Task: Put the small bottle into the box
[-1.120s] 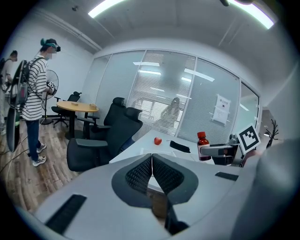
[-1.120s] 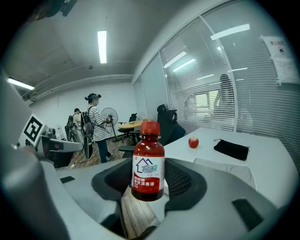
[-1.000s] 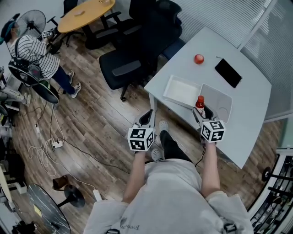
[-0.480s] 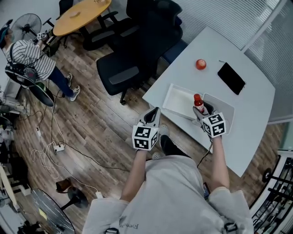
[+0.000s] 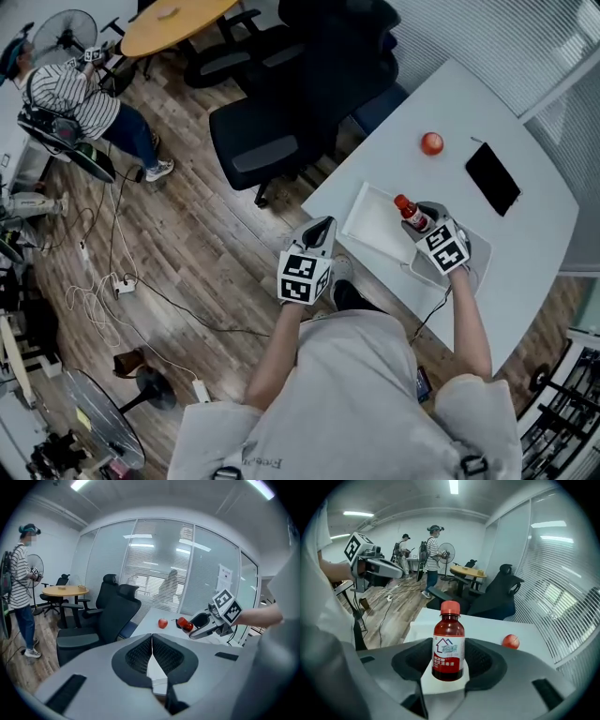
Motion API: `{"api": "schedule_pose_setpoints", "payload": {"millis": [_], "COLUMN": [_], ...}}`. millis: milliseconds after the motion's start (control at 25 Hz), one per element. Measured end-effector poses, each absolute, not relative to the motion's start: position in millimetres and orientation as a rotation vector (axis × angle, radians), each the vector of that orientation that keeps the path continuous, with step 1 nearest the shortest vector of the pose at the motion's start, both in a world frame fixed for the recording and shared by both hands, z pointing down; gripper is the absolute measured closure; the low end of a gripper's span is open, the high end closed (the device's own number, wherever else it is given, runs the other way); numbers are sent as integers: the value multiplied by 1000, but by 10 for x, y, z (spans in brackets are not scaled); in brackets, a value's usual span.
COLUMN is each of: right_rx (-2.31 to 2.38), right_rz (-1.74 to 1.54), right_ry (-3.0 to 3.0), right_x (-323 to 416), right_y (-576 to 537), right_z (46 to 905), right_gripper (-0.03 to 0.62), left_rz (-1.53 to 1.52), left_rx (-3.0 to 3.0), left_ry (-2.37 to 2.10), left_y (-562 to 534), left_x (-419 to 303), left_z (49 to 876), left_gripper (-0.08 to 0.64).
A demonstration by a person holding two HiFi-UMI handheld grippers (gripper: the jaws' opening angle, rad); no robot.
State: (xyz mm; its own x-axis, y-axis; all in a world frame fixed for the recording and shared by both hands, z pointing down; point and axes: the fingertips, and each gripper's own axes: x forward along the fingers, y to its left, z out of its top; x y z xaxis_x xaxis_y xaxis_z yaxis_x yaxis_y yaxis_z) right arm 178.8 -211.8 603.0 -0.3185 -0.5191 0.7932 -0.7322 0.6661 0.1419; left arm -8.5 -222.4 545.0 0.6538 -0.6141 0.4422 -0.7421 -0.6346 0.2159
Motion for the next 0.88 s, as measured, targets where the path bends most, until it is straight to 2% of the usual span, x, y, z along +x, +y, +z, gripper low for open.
{"api": "schedule_pose_setpoints", "payload": {"millis": [880], "right_rx": [583], "right_rz": [271], "right_ry": [-1939], "right_x": [1479], "right_y": [-2341], "right_z": [6689], "right_gripper": [371], "left_rz": [467], "left_rx": [2414], "left_ry": [-1152], "left_y": [-2718], "left_x": [-53], "left_z": [5674], "left_gripper": [531]}}
